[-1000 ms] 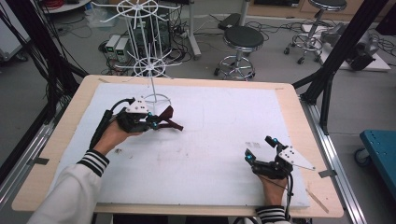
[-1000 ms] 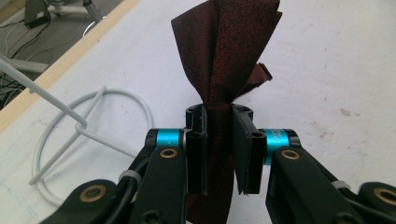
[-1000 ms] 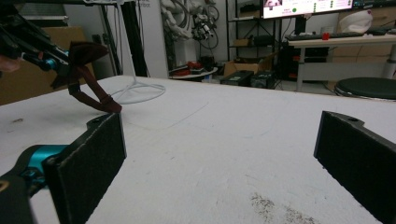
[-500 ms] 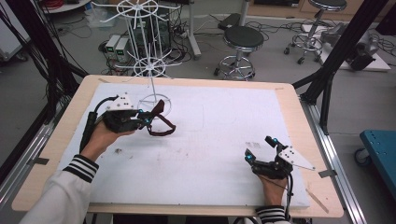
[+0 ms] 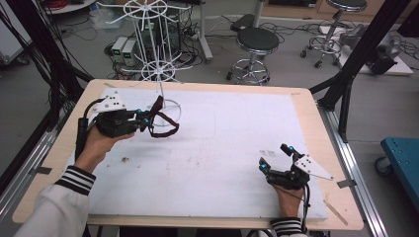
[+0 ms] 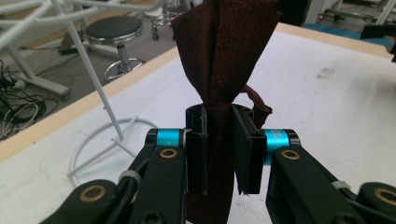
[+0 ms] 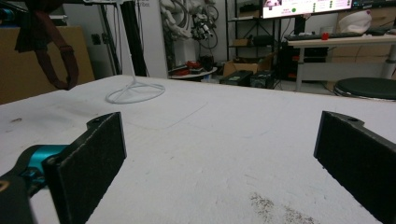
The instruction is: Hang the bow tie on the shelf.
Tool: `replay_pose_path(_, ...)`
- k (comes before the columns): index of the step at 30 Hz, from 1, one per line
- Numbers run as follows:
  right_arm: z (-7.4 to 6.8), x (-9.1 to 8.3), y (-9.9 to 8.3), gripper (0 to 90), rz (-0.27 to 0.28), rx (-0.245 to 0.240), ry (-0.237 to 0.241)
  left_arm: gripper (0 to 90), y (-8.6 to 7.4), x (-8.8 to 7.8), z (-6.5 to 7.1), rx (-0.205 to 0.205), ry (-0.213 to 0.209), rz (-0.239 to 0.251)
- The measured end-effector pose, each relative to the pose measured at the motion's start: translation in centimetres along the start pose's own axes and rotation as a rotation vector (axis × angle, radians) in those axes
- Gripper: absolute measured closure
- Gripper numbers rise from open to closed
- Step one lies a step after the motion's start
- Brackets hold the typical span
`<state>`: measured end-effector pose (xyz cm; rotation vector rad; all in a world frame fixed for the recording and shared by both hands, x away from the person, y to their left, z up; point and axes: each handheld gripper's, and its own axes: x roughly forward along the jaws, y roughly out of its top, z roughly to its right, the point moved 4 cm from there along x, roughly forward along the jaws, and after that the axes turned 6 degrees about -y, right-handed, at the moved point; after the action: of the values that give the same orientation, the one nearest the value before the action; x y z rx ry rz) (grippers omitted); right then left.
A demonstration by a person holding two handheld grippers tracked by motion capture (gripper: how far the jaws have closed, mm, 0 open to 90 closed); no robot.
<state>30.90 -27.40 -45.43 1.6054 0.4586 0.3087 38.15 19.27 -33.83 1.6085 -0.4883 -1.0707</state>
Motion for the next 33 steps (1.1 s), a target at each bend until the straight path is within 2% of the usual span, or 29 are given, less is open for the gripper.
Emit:
replay_pose_path(6,0.0,0.0,0.0,1.6,0.0,0.002,0.001,76.5,0.7,-0.6,0.1,-0.001,0.013,0.033)
replay_pose_path(13,-0.1,0.0,0.0,1.6,-0.006,0.002,-0.001,76.5,2.3,-1.6,-0.2,-0.012,0.033,0.086)
replay_pose_path(17,0.0,0.0,0.0,1.5,-0.005,0.004,0.001,76.5,2.8,-2.1,-0.3,-0.009,0.05,0.089)
replay_pose_path(19,0.0,0.0,0.0,1.6,-0.004,0.002,-0.001,76.5,3.0,-2.1,-0.3,-0.024,0.055,0.107)
replay_pose_path(26,-0.1,0.0,0.0,1.6,-0.004,0.004,0.0,76.5,3.3,-2.0,-0.6,-0.041,0.081,0.126)
replay_pose_path(33,-0.1,0.0,0.0,1.5,-0.006,0.006,0.0,76.5,4.5,-1.9,-0.9,-0.043,0.103,0.148)
